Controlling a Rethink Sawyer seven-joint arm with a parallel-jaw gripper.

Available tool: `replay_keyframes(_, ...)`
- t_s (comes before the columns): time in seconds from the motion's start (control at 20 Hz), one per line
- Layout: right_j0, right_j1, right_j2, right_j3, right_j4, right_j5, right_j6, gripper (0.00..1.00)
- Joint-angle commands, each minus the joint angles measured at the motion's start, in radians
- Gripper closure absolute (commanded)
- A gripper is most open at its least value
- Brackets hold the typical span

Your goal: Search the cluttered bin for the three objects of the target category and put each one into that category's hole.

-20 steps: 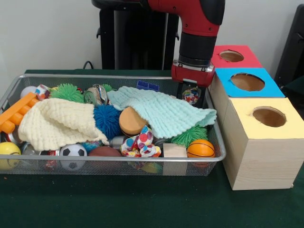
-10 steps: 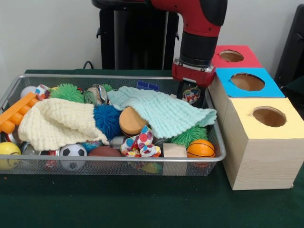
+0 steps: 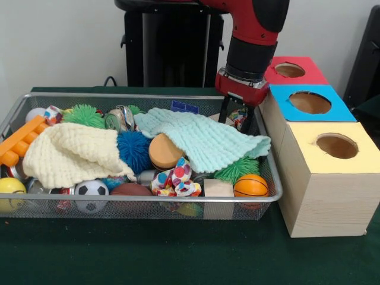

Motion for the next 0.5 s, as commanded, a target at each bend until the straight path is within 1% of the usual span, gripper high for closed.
replay_keyframes(0.05, -0.015, 0.064, 0.107, 0.099, 0.062, 0.243, 0.291, 0.00)
replay_keyframes(0.35, -0.046, 0.086, 0.128, 0.088, 0.060, 0.227, 0.279, 0.00)
replay_keyframes(0.5, -0.111, 0.093, 0.203, 0.107, 0.055, 0.198, 0.311, 0.00)
